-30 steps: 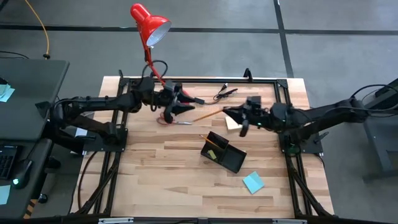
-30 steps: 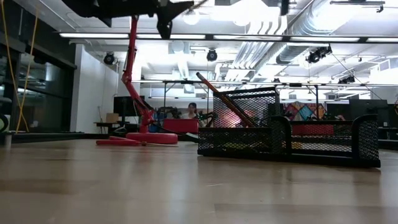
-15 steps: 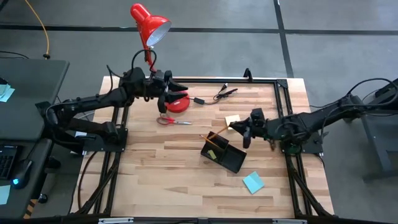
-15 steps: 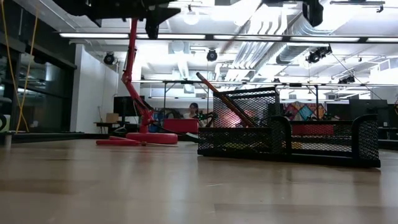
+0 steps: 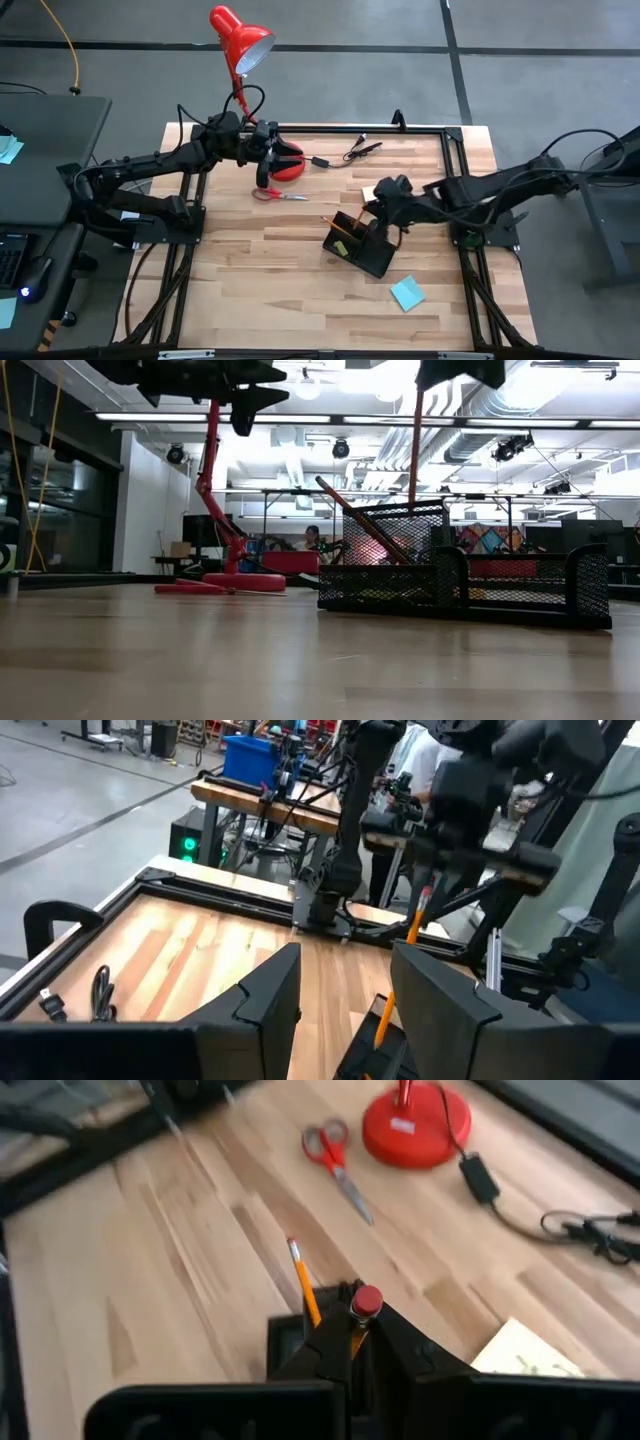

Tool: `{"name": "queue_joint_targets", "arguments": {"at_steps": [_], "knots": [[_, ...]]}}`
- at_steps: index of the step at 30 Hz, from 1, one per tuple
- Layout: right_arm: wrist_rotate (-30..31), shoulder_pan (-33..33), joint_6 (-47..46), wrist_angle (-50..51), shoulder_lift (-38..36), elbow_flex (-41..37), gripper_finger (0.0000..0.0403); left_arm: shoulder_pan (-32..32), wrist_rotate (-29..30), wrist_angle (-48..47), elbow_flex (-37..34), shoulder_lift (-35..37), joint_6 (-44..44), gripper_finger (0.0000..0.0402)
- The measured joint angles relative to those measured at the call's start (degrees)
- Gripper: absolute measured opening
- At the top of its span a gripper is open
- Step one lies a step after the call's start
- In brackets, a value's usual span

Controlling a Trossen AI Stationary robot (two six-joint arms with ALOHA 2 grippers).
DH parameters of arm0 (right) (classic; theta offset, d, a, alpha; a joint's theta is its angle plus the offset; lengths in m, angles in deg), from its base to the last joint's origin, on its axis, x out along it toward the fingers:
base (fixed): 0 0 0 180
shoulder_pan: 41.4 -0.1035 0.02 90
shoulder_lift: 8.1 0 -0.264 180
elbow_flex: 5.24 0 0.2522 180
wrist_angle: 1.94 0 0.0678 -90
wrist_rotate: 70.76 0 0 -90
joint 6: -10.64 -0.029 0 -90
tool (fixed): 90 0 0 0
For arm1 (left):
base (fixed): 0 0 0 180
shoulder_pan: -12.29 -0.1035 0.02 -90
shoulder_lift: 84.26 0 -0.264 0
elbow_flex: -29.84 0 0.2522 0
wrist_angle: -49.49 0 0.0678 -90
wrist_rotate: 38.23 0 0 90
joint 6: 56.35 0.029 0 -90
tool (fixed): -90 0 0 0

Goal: Pick and place office supplies into organizer
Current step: Put the orange pencil into the black desk organizer, then put the red scissors into the black desk organizer

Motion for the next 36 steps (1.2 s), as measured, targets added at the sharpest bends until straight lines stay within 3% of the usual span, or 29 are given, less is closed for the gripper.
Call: {"name": "queue_joint_targets", "arguments": {"at_steps": [13,23,28,36], "knots": [[-4.8,1.3,3.0,-1.5,8.7,0.0,0.0005,0.0,-0.2,0.0,0.0,0.0,0.0,0.0144],[-3.8,1.3,4.0,-5.9,11.3,-0.1,0.0093,0.0,-0.2,-1.8,0.0,0.0,2.7,0.0145],[-2.3,1.2,5.3,-7.4,9.5,-0.1,0.0112,0.0,0.0,-10.6,0.0,0.0,7.9,0.0145],[2.3,1.3,5.6,-7.3,5.1,-0.1,0.0103,0.0,5.9,-28.9,0.0,-0.3,20.7,0.0145]]}}
